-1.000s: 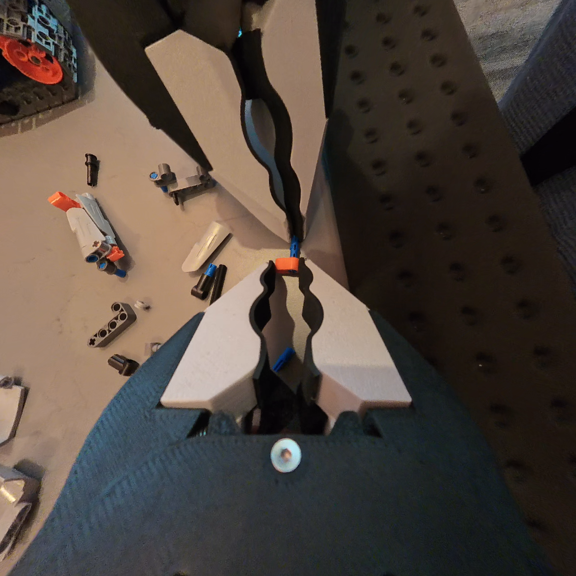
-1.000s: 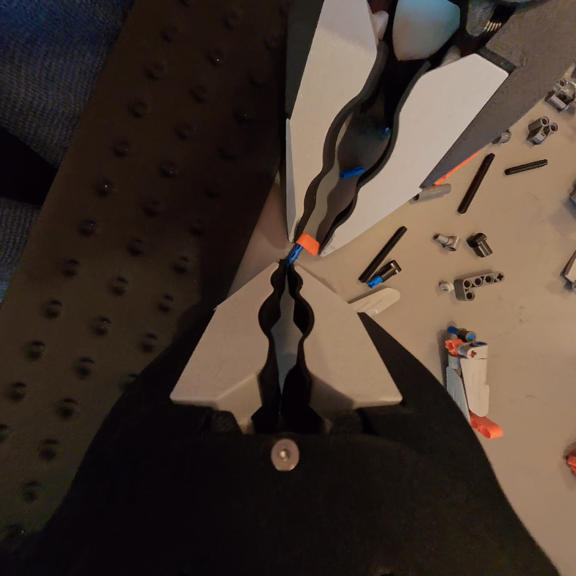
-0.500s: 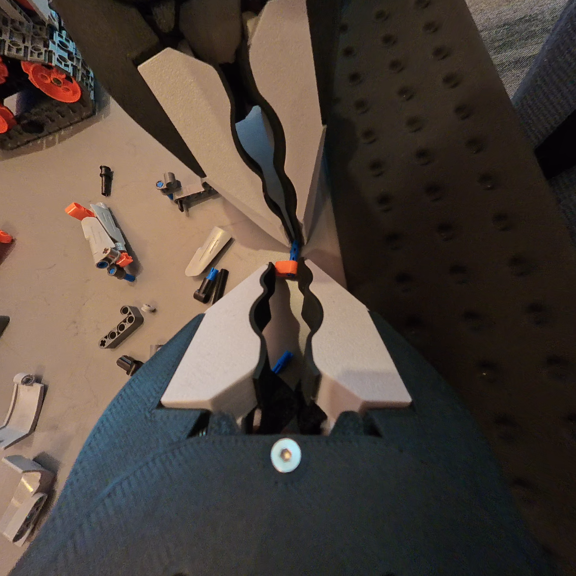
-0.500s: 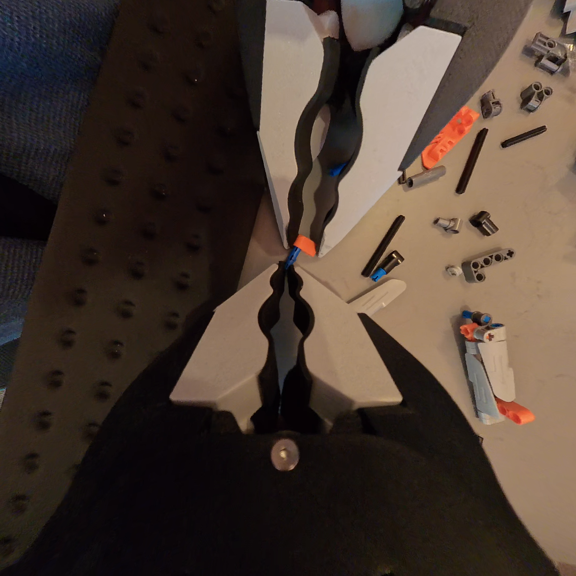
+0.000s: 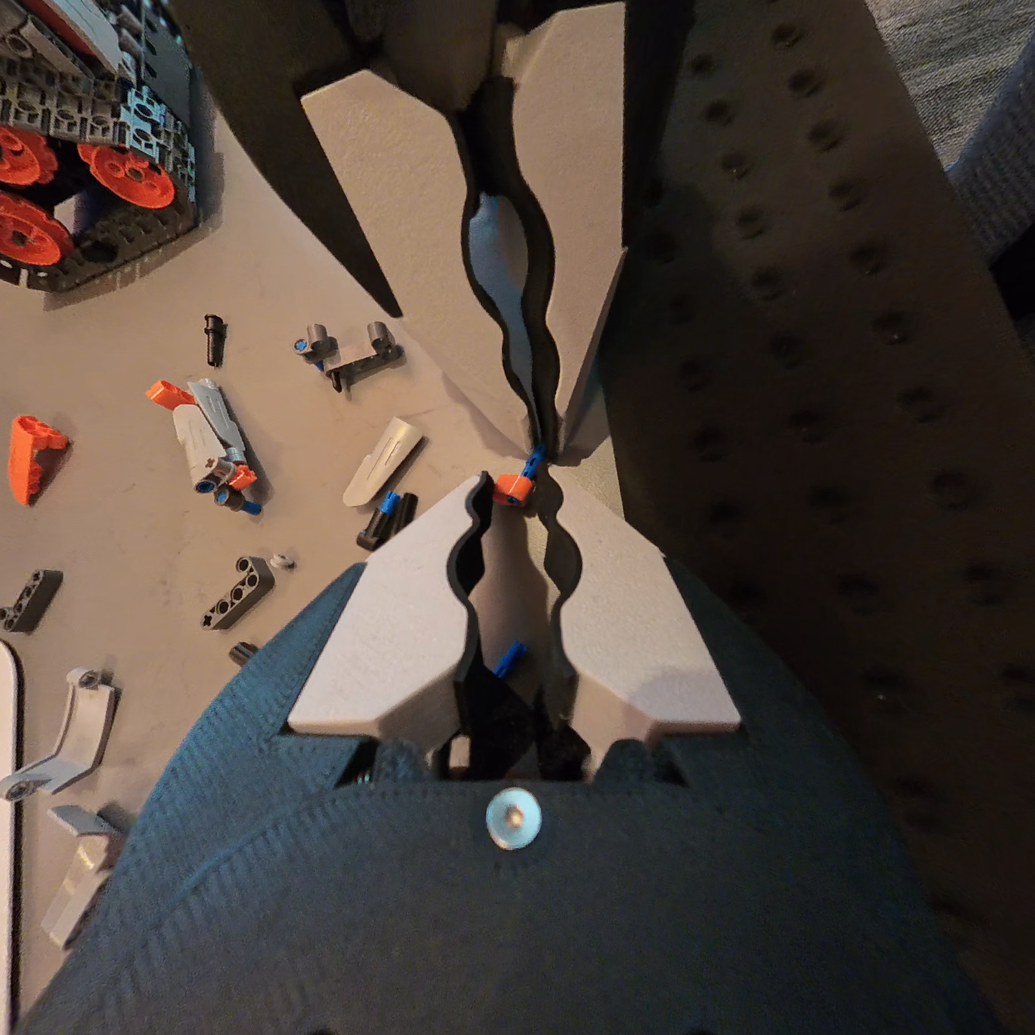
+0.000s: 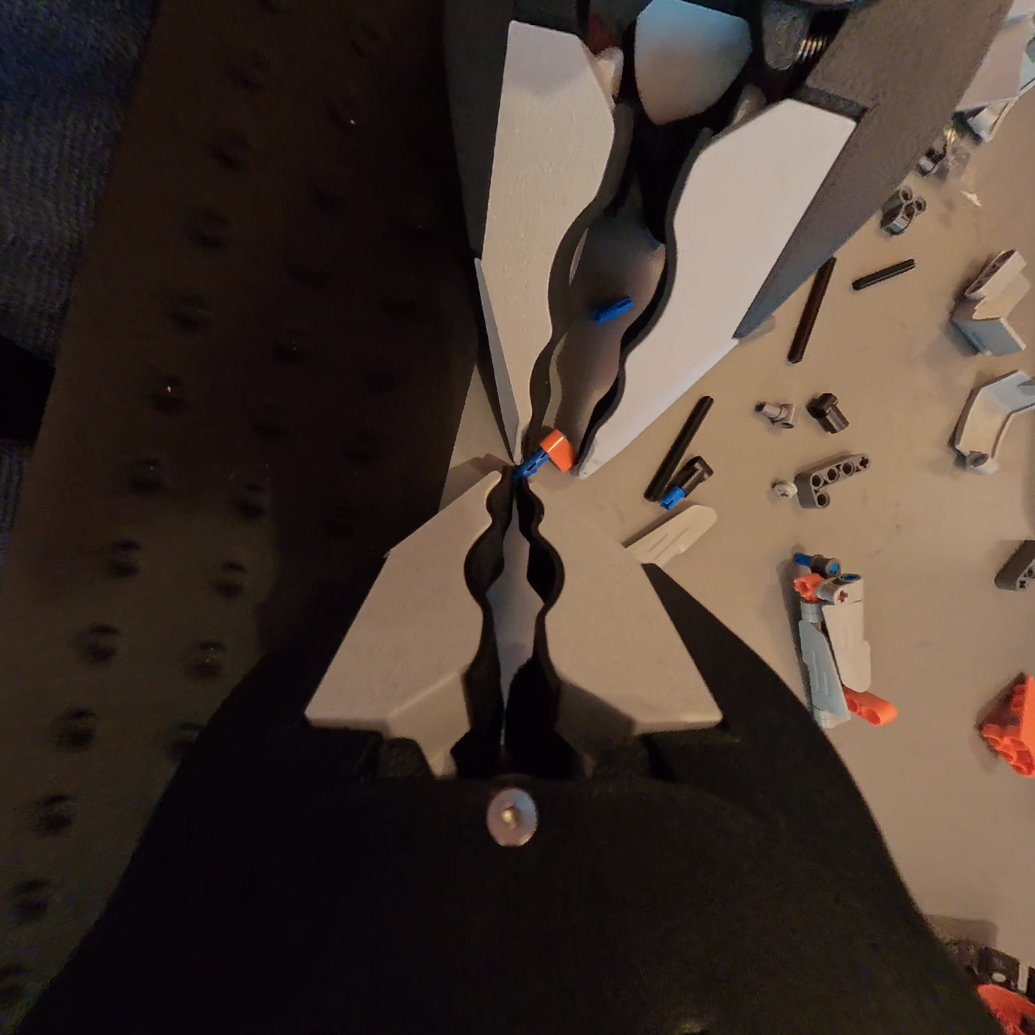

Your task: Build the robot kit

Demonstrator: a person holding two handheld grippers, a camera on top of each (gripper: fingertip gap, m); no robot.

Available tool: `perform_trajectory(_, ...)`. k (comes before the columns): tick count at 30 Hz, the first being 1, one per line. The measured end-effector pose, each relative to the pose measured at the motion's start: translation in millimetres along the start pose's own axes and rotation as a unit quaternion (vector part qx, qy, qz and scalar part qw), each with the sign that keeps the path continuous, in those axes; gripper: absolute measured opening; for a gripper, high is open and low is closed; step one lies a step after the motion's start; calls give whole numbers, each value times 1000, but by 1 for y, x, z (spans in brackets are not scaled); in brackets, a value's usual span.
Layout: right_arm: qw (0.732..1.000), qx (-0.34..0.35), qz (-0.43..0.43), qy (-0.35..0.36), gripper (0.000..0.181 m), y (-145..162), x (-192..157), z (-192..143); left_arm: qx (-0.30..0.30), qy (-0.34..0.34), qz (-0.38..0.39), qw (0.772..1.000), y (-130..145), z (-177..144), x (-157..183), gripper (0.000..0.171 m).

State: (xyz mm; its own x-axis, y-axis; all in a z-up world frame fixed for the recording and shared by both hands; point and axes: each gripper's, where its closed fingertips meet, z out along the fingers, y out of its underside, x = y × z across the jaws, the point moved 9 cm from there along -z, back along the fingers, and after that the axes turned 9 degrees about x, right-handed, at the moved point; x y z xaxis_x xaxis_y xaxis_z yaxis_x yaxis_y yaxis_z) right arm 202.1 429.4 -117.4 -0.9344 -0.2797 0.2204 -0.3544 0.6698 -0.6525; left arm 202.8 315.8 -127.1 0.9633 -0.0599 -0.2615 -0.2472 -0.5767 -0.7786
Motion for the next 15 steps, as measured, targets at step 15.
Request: perform_trajectory(15,992,-24,-121,32,0,2,-9,-3,14,28,-48,998,-2,-6,-18,22)
